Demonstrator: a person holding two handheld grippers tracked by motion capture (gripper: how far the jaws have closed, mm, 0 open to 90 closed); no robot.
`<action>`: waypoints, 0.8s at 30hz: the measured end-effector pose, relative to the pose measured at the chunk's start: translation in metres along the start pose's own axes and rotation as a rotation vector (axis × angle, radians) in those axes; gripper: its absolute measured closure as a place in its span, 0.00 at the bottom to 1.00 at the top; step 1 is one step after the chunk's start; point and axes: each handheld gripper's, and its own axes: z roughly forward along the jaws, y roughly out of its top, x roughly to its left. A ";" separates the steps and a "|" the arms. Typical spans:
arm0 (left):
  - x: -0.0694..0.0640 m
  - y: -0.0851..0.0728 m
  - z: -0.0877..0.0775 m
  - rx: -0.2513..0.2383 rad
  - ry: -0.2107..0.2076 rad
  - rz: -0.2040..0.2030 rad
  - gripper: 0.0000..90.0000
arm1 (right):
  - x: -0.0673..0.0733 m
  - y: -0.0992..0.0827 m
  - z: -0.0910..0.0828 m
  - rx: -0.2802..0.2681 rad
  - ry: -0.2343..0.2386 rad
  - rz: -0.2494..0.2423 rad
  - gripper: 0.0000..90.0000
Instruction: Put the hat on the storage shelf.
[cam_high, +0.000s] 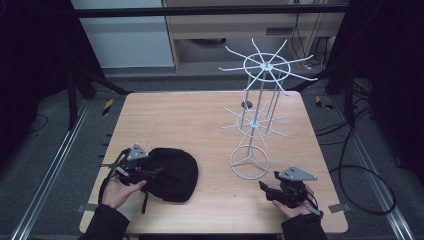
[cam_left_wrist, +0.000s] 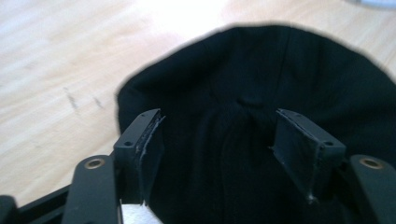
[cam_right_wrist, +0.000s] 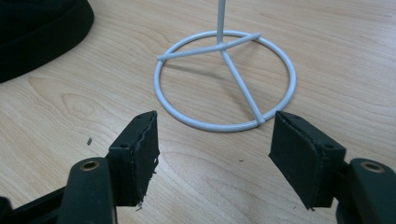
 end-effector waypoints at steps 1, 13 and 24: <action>0.000 -0.002 0.003 0.016 -0.006 0.000 0.40 | 0.000 0.000 0.001 0.002 0.002 -0.001 0.35; 0.000 -0.018 0.024 0.122 -0.034 -0.048 0.83 | 0.001 0.000 0.004 0.019 0.005 -0.009 0.35; 0.002 -0.019 0.015 0.082 -0.037 -0.079 0.99 | 0.000 0.000 0.003 0.016 0.000 -0.013 0.35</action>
